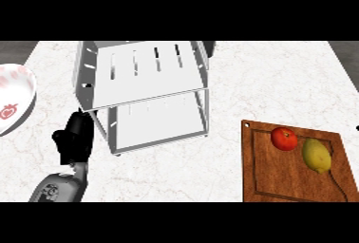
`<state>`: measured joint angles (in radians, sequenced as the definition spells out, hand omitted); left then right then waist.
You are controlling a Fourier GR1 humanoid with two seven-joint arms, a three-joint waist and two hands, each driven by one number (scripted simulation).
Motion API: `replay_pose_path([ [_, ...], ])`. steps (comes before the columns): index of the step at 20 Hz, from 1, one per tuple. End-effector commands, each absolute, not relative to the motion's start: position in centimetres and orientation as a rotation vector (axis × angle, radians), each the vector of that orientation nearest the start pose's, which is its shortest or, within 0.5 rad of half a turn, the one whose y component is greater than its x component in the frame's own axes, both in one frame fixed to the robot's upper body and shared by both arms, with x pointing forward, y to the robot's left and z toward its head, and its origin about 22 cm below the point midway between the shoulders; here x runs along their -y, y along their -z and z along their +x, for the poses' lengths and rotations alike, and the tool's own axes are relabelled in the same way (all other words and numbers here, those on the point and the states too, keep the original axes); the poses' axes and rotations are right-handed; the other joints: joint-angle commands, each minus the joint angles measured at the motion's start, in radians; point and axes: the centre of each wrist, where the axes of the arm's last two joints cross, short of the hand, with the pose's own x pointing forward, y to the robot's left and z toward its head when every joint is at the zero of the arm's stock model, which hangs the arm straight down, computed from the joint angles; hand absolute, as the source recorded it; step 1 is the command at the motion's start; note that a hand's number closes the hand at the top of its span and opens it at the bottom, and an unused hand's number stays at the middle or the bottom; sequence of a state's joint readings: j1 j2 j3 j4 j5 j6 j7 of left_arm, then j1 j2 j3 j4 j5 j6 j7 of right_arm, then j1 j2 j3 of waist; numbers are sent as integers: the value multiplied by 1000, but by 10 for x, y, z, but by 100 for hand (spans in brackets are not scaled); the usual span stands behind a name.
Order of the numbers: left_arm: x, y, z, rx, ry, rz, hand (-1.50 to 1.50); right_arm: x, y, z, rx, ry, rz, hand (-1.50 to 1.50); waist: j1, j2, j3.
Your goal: Pick the lemon from the cutting board and place it in the tiered basket
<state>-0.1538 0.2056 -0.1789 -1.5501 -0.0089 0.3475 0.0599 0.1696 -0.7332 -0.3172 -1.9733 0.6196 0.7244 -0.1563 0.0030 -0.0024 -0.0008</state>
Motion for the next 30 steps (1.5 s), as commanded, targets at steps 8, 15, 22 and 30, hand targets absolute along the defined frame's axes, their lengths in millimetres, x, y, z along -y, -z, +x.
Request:
replay_pose_path([
  [8, -214, -38, 274, 1655, 112, 193, 0, 406, -117, 189, 1083, -1328, -736, -150, -5, 3, 1],
  [15, -206, -36, 266, 1675, 101, 198, 0, 410, -121, 214, 1114, -1335, -689, -150, -3, 2, 1],
  [22, -200, -23, 276, 1656, 108, 193, 0, 389, -111, 220, 1119, -1349, -639, -150, -4, 3, 1],
  [30, -197, -36, 263, 1672, 103, 196, 0, 380, -93, 232, 1096, -1338, -620, -150, -2, 2, 1],
])
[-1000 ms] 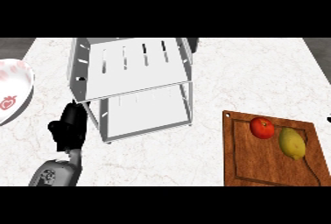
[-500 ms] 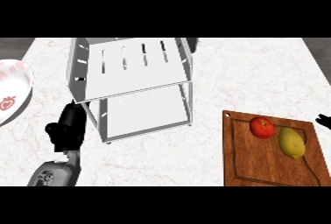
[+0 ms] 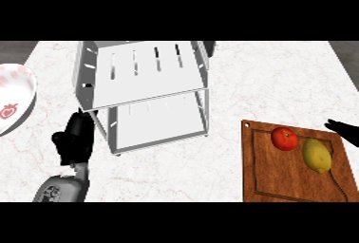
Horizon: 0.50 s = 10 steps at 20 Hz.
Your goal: Pick the lemon from the cutting board and place it in the tiered basket
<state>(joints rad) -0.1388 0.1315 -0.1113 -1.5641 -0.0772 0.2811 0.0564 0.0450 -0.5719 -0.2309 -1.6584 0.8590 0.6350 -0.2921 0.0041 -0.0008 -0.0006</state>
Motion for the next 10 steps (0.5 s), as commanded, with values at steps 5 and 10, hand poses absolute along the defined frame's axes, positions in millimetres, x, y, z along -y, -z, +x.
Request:
replay_pose_path([
  [5, -210, -31, 274, 1656, 97, 197, 0, 392, -93, 237, 1077, -1339, -631, -150, -5, 1, 0],
  [10, -203, -31, 270, 1665, 97, 181, 0, 398, -69, 230, 1069, -1346, -623, -150, -6, 0, 1],
])
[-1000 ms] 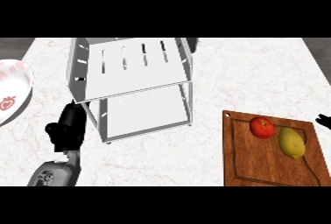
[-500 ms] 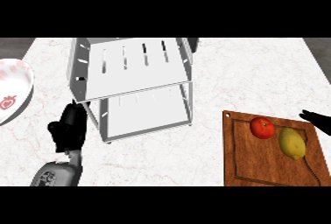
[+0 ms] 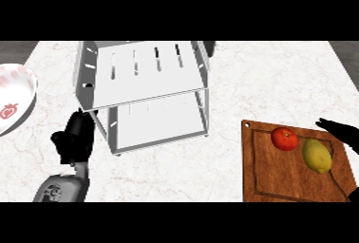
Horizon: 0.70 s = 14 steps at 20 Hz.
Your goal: Pick the lemon from the cutting board and place it in the tiered basket
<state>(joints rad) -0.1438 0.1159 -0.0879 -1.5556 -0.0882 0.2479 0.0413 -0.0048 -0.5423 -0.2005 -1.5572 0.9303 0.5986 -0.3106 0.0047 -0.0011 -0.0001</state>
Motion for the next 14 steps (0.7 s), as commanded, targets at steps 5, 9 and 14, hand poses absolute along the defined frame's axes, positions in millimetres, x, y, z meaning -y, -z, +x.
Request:
replay_pose_path([
  [5, -196, -13, 279, 1630, 113, 192, 0, 388, -76, 248, 1076, -1312, -612, -150, -8, 2, 0],
  [9, -204, -50, 292, 1676, 105, 205, 0, 396, -64, 236, 1076, -1326, -595, -150, -9, 1, 0],
  [14, -210, -41, 274, 1660, 120, 195, 0, 391, -54, 253, 1077, -1315, -576, -150, -4, 1, 0],
])
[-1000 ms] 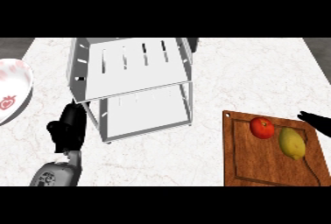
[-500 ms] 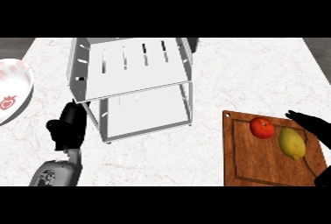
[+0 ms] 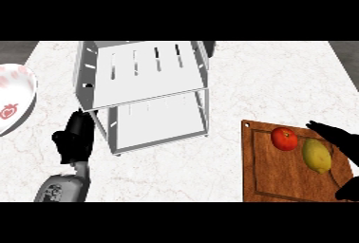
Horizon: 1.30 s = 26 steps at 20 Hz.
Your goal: Pick the lemon from the cutting board and place it in the tiered basket
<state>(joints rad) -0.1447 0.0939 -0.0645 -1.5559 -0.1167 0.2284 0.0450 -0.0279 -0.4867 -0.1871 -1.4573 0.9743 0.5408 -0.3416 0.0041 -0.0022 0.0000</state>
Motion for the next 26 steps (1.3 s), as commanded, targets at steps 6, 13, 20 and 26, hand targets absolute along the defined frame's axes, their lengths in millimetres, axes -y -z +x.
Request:
replay_pose_path([
  [6, -196, -25, 275, 1673, 84, 203, 0, 365, -19, 238, 1107, -1274, -560, -150, -6, 2, 0],
  [13, -217, -26, 274, 1663, 98, 201, 0, 366, -13, 257, 1232, -1255, -731, 150, 0, 4, 0],
  [20, -209, -26, 273, 1646, 131, 184, 0, 233, -6, 247, 1185, -1446, -842, 150, 13, 0, -7],
  [26, -198, -30, 276, 1664, 157, 145, 0, 138, -10, 239, 1074, -1552, -894, 150, 68, 3, -12],
])
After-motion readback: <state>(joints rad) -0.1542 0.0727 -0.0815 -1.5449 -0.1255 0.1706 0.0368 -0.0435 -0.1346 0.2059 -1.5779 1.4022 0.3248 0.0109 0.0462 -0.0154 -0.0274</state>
